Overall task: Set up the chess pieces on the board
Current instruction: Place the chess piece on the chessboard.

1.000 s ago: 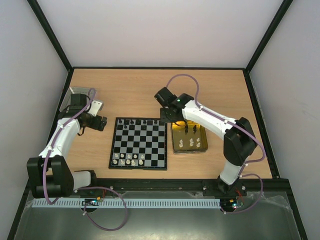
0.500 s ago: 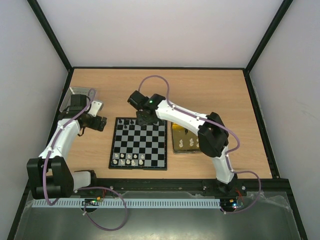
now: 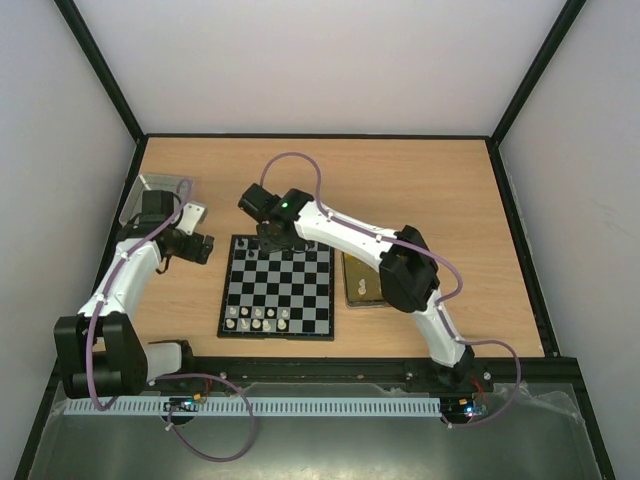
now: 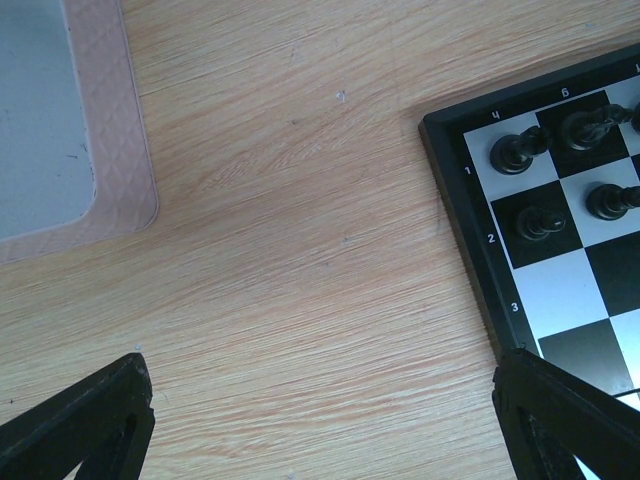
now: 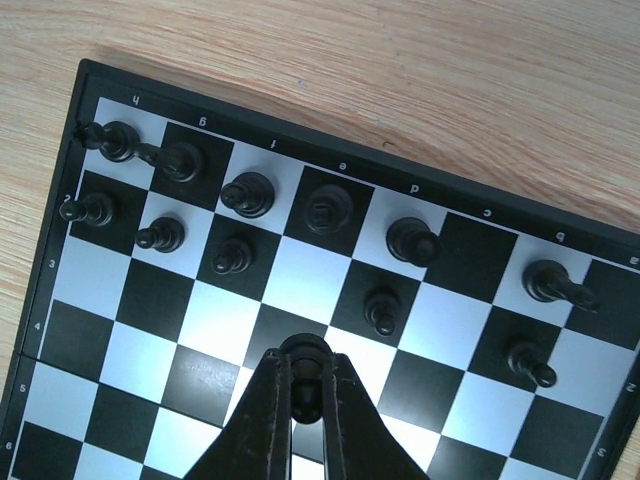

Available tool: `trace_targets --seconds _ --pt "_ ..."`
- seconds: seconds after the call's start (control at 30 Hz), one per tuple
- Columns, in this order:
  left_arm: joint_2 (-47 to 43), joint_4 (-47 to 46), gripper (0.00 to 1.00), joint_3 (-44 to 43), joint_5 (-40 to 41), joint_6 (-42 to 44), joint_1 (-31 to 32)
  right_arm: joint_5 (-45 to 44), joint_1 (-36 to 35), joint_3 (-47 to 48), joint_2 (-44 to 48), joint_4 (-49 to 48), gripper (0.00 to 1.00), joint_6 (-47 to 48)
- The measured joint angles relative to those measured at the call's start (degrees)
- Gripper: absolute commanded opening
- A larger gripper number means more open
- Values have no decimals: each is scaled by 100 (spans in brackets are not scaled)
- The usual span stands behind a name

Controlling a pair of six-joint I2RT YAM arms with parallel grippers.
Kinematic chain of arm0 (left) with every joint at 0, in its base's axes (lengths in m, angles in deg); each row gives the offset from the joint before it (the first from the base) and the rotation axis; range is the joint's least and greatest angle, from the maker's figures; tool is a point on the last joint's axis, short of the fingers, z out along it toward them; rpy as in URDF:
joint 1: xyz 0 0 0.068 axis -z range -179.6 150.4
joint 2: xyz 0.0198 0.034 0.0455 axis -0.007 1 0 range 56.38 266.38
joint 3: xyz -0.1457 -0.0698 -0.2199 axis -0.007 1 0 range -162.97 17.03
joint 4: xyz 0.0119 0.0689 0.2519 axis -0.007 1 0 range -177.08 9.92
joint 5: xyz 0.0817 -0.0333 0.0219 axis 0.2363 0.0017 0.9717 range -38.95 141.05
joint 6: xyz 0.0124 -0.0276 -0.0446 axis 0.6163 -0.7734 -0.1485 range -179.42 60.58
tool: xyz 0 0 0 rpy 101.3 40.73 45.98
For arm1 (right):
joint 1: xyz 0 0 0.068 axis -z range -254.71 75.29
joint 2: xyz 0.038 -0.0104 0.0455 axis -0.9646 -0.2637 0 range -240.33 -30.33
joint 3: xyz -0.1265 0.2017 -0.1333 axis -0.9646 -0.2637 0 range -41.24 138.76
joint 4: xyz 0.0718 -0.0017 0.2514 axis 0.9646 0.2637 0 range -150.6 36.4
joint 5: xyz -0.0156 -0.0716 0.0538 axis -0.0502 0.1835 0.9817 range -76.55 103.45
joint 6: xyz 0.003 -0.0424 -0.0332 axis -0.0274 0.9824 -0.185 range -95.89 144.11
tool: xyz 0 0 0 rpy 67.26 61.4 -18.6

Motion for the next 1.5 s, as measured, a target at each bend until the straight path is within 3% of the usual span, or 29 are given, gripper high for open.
trace_targets --seconds 0.4,1.5 --pt "0 -31 93 22 0 0 0 87 -44 332 -621 44 3 -4" --pt "0 -98 93 63 0 4 -2 131 -7 413 -960 70 7 26"
